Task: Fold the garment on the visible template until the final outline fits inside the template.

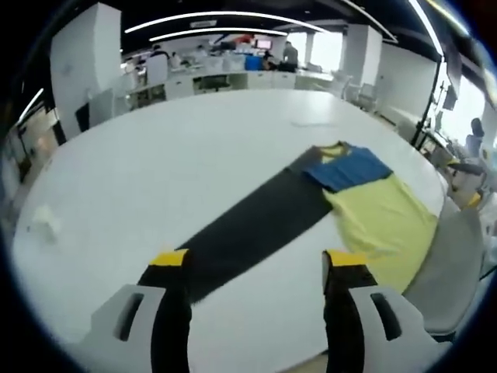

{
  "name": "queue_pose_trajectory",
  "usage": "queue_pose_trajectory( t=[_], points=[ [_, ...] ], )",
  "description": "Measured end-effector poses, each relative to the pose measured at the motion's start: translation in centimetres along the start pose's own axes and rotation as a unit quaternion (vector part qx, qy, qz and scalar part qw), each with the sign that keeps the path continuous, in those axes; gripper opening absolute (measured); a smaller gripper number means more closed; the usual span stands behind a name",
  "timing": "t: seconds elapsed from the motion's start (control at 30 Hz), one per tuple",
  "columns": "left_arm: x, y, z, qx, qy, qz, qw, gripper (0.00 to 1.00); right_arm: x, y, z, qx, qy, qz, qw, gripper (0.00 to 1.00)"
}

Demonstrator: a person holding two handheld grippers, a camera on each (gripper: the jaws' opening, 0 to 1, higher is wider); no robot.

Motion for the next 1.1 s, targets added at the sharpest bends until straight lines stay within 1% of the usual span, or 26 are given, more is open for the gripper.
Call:
queue_pose_trajectory(
  t=[0.07, 0.13, 0.2, 0.3, 0.43, 0.63, 0.73, 0.93, 1.1],
  points=[
    [0.2, 0.3, 0.1, -0.001, 0.002, -0.005, 1.0000, 0.63, 0.0, 0.0, 0.0, 0.001, -0.001, 0.000, 1.0000, 1.00],
    [0.3, 0.6, 0.3, 0.000, -0.003, -0.014, 0.9999, 0.61, 0.0, 0.1, 0.0, 0.001, 0.000, 0.001, 1.0000, 1.00],
    [0.5, 1.0, 0.5, -0.004, -0.004, -0.023, 0.9997, 0.61, 0.0, 0.0, 0.0, 0.005, 0.001, 0.001, 1.0000, 1.00],
    [0.9, 1.6, 0.9, -0.008, 0.006, -0.020, 0.9997, 0.60, -0.1, 0.0, 0.0, 0.007, 0.000, 0.002, 1.0000, 1.00],
    [1.1, 2.0, 1.2, -0.009, 0.008, -0.026, 0.9996, 0.58, 0.0, 0.2, 0.0, 0.009, 0.002, 0.005, 0.9999, 1.00],
    [1.6, 2.8, 1.6, -0.011, 0.012, -0.032, 0.9994, 0.50, 0.1, 0.5, 0.0, 0.011, 0.004, 0.009, 0.9999, 1.00],
    [1.9, 3.4, 1.8, -0.013, 0.010, -0.041, 0.9990, 0.50, 0.0, 0.6, 0.0, 0.014, 0.004, 0.011, 0.9998, 1.00],
    [2.7, 4.5, 2.2, -0.017, 0.019, -0.047, 0.9986, 0.49, -0.4, 1.0, 0.0, 0.018, 0.003, 0.012, 0.9998, 1.00],
    [3.2, 4.9, 2.5, -0.013, 0.024, -0.052, 0.9983, 0.48, -0.5, 1.6, -0.2, 0.024, 0.001, 0.018, 0.9996, 1.00]
  ],
)
Point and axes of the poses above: the point that each gripper's makers call its tool centre point, and the gripper's own axes: z roughly forward along the fingers, y roughly to its left, x roughly out of its underside, the point moved 4 cm from there along -z, roughly backward along the fingers, and after that the axes turned 3 degrees about -x, right-handed, at the moved point
